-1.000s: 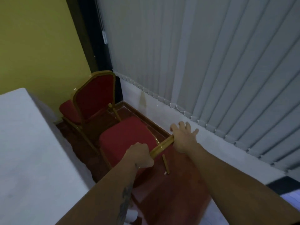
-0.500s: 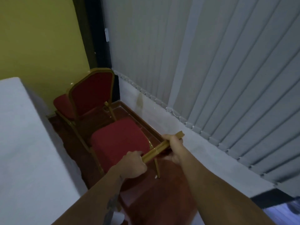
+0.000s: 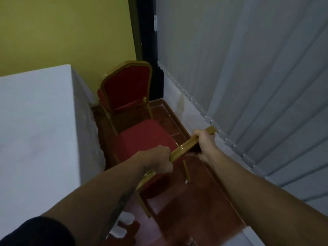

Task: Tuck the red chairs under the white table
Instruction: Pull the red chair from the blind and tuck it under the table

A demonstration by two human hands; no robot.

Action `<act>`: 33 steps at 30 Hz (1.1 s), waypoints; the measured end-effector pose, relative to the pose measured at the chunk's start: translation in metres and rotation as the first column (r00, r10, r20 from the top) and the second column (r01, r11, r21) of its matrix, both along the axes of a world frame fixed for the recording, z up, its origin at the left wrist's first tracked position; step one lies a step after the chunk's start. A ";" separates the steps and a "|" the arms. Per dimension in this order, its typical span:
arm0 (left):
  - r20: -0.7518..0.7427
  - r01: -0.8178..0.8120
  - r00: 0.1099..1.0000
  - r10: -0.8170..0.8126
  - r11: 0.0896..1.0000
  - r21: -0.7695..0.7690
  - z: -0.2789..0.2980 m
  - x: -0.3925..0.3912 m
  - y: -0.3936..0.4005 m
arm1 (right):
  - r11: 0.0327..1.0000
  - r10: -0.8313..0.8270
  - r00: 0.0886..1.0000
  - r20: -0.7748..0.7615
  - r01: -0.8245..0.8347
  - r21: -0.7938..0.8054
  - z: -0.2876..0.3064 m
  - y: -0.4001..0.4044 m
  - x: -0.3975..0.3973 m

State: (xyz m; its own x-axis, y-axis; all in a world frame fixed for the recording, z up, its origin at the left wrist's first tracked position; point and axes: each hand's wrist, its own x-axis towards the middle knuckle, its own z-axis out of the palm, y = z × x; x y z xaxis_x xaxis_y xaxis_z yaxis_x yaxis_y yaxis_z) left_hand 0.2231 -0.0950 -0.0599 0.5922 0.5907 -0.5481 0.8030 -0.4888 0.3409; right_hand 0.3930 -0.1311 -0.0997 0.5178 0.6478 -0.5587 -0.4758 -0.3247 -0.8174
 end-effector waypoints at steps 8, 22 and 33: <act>0.023 -0.172 0.985 0.172 0.985 -0.005 -0.004 0.020 0.002 | 0.979 0.200 0.978 0.051 -0.201 0.020 -0.005 0.037 0.027; 0.027 -0.484 0.874 0.485 0.874 -0.042 -0.002 -0.005 0.052 | 0.819 0.574 0.815 0.079 -0.573 -0.031 -0.015 0.153 -0.001; -0.020 -0.790 0.614 0.789 0.614 0.000 0.010 0.057 0.093 | 0.566 0.824 0.567 -0.008 -0.823 0.050 -0.011 0.254 0.016</act>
